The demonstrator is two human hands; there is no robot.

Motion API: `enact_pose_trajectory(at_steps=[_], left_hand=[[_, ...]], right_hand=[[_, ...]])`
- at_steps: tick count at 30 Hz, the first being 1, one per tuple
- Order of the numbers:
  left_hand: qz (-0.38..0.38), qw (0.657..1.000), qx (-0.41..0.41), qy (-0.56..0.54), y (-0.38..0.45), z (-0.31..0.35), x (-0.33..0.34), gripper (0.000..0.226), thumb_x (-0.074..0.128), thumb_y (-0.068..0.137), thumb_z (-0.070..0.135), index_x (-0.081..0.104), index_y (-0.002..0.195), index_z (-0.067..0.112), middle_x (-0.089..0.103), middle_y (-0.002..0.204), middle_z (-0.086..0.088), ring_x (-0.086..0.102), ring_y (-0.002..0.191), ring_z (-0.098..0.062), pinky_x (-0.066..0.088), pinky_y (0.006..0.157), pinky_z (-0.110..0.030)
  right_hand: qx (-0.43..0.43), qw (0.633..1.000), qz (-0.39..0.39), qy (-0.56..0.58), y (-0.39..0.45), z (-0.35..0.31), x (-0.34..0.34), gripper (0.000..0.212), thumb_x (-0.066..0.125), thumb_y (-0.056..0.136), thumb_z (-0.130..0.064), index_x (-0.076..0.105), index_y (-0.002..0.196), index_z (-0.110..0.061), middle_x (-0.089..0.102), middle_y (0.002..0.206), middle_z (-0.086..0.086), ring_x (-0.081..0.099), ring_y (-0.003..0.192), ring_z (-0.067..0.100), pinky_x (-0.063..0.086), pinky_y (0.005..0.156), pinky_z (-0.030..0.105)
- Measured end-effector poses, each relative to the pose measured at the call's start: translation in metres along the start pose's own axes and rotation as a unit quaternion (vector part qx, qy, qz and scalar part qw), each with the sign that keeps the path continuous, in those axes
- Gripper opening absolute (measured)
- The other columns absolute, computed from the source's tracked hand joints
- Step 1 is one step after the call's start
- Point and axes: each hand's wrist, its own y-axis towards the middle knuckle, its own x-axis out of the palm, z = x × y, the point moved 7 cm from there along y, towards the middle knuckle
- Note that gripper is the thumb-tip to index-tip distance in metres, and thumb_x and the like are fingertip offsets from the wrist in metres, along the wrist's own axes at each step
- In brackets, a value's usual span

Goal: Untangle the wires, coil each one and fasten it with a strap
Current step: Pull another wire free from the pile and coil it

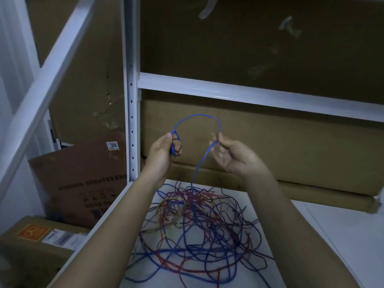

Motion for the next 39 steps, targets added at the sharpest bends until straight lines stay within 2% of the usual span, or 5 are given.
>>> enact_pose_trajectory(at_steps=[9,16,27,33,39], left_hand=[[-0.003,1.0,0.007,0.006,-0.004,0.001,-0.006,0.033,0.021,0.106,0.018,0.044,0.082,0.014,0.044,0.053,0.01,0.039,0.055,-0.008,0.035,0.06,-0.019],[0.028,0.999,-0.015,-0.011,-0.008,-0.009,-0.015,0.033,0.022,0.106,0.017,0.043,0.082,0.013,0.045,0.051,0.01,0.041,0.05,-0.006,0.035,0.058,-0.019],[0.02,1.0,-0.013,-0.019,-0.005,-0.016,-0.005,0.034,0.021,0.106,0.017,0.043,0.081,0.013,0.044,0.053,0.009,0.04,0.051,-0.006,0.035,0.06,-0.02],[0.024,1.0,-0.015,0.007,-0.012,-0.016,-0.008,0.034,0.022,0.106,0.017,0.043,0.081,0.014,0.044,0.053,0.009,0.04,0.052,-0.007,0.036,0.061,-0.02],[0.02,1.0,-0.016,0.017,-0.018,-0.018,-0.017,0.034,0.022,0.106,0.017,0.044,0.081,0.013,0.043,0.054,0.008,0.038,0.055,-0.01,0.034,0.063,-0.021]], right_hand=[[-0.228,0.854,0.095,-0.458,0.0,-0.001,-0.04,0.019,0.043,0.102,-0.017,0.059,0.104,-0.007,0.05,0.072,-0.001,0.046,0.066,0.013,0.04,0.061,0.019],[-0.104,0.81,-0.036,-0.576,-0.029,0.084,-0.054,0.036,0.049,0.099,-0.034,0.064,0.093,-0.002,0.063,0.085,0.014,0.062,0.075,0.009,0.045,0.08,0.014],[-0.074,0.983,-0.065,0.153,-0.019,-0.027,-0.002,0.032,0.032,0.103,-0.019,0.047,0.076,-0.01,0.038,0.052,-0.002,0.031,0.05,0.006,0.028,0.028,0.014],[-0.234,0.803,0.178,-0.519,0.003,-0.015,-0.064,0.026,0.032,0.104,-0.018,0.054,0.096,-0.008,0.042,0.064,0.0,0.037,0.054,0.013,0.031,0.051,0.027],[-0.218,0.766,0.113,-0.593,0.005,0.035,-0.077,0.036,0.035,0.103,-0.012,0.048,0.136,-0.011,0.056,0.076,0.005,0.04,0.053,0.011,0.028,0.046,0.018]])
